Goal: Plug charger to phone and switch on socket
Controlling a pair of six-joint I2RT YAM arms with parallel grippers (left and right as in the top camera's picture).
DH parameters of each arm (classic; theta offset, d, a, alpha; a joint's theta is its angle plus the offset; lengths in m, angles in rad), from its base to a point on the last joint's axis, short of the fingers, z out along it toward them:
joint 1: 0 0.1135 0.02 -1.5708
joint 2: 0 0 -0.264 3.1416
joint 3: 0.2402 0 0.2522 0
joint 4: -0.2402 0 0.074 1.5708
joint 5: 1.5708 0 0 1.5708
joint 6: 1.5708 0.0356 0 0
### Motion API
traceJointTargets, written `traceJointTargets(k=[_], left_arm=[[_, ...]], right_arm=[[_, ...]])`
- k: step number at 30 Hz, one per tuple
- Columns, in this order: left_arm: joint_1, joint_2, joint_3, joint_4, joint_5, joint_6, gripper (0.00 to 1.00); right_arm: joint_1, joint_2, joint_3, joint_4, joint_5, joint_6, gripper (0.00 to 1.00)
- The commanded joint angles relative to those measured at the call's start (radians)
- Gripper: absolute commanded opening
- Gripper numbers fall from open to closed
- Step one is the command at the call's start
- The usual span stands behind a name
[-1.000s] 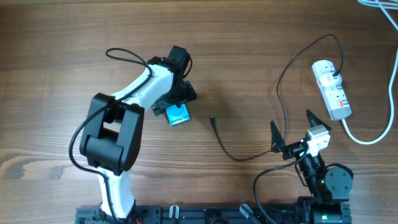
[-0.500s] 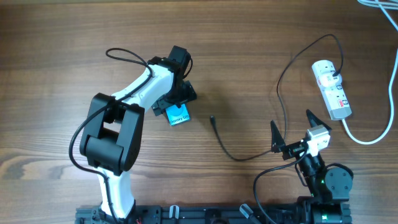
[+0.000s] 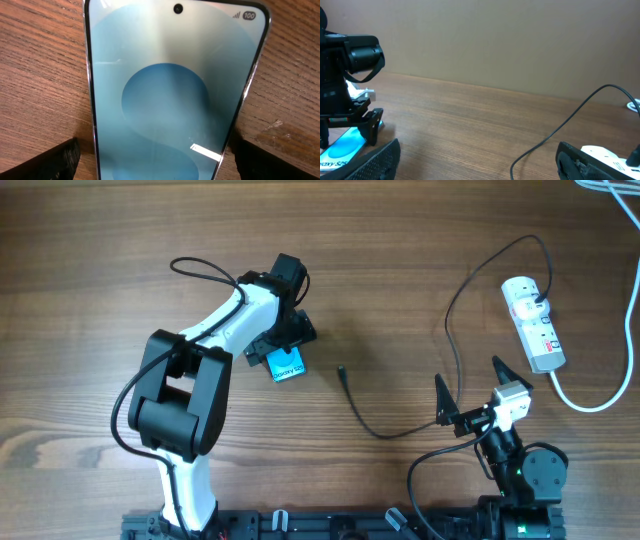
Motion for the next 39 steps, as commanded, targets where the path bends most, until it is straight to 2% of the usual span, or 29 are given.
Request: traceJointTargets(k=[1, 39], left_arm=[[-0.008, 0.083, -0.057, -0.002, -0.074, -0.017, 1.00], [-0.006, 0.083, -0.057, 0.002, -0.058, -0.021, 1.00]], right_arm=[[-0.003, -0.010, -0.001, 0.002, 0.002, -0.018, 1.00], [-0.003, -0.010, -0.001, 0.002, 0.002, -0.018, 1.00]])
